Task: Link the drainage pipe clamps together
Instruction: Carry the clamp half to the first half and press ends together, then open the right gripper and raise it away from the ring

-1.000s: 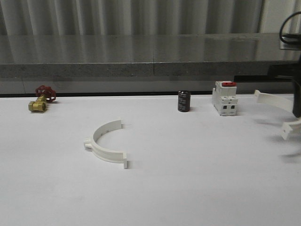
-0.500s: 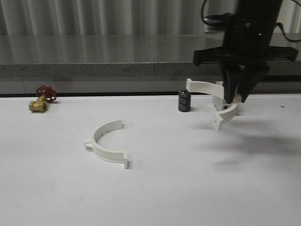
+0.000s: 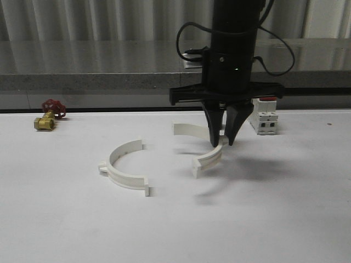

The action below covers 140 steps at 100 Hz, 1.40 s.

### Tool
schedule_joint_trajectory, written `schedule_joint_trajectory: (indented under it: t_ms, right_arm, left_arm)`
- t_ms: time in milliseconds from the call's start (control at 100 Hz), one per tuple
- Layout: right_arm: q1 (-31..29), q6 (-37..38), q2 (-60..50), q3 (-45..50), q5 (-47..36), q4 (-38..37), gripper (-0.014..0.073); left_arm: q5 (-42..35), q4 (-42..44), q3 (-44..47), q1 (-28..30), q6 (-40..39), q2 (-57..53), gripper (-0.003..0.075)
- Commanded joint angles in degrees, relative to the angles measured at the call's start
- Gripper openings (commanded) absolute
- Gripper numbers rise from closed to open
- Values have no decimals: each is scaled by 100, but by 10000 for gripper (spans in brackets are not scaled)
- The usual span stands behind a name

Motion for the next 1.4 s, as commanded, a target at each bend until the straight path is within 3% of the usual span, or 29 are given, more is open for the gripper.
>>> schedule_joint_trajectory:
  t_ms: [0, 620, 1240, 1390]
  right_arm:
    - [74, 171, -166, -353, 84, -10, -65]
    - [260, 421, 728, -1553, 315, 178, -65]
    - [266, 415, 837, -1573, 95, 499, -64]
    - [266, 371, 837, -1573, 82, 504, 7]
  left_arm:
    - [-476, 25, -154, 26, -12, 46, -21]
    - [-476, 25, -154, 26, -12, 46, -21]
    - [-476, 25, -154, 26, -12, 46, -21]
    - [-476, 25, -154, 26, -12, 46, -21]
